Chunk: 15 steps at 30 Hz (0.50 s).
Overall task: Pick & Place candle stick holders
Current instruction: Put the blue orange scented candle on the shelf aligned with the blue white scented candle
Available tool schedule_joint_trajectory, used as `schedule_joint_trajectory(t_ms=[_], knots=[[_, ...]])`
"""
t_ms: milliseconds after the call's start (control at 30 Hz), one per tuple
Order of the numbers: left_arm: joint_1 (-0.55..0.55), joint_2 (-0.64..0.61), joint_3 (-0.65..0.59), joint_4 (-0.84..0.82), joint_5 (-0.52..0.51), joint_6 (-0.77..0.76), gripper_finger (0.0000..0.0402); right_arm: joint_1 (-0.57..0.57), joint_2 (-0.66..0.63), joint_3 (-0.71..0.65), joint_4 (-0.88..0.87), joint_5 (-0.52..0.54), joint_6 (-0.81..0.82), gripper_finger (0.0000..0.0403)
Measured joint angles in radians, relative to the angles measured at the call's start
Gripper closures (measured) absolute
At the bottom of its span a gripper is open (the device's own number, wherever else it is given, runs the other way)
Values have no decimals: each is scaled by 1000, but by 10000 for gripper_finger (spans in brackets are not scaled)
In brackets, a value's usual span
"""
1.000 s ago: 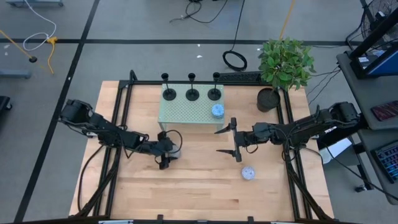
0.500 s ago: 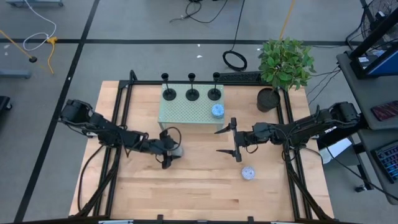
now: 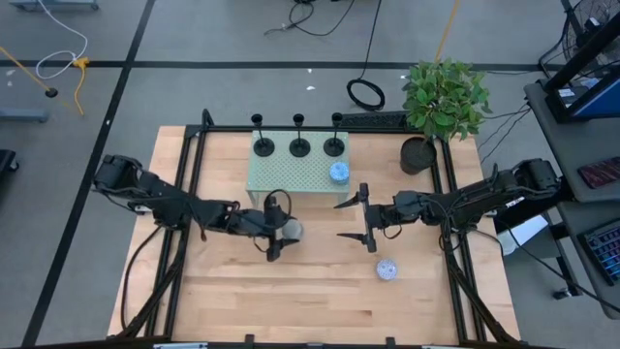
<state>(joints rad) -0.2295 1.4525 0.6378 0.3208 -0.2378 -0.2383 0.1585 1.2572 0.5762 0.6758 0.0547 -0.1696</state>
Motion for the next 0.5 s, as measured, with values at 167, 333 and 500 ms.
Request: schedule_joint_trajectory(t_ms=[167,333,500], knots=[[44,0,126,-85,2,94,94,0,0,0,0,0,0,67],[121,0,227,-200,1,119,91,0,0,0,0,-3,0,67],[207,0,266,-242,9,124,101,0,0,0,-1,-3,0,67]])
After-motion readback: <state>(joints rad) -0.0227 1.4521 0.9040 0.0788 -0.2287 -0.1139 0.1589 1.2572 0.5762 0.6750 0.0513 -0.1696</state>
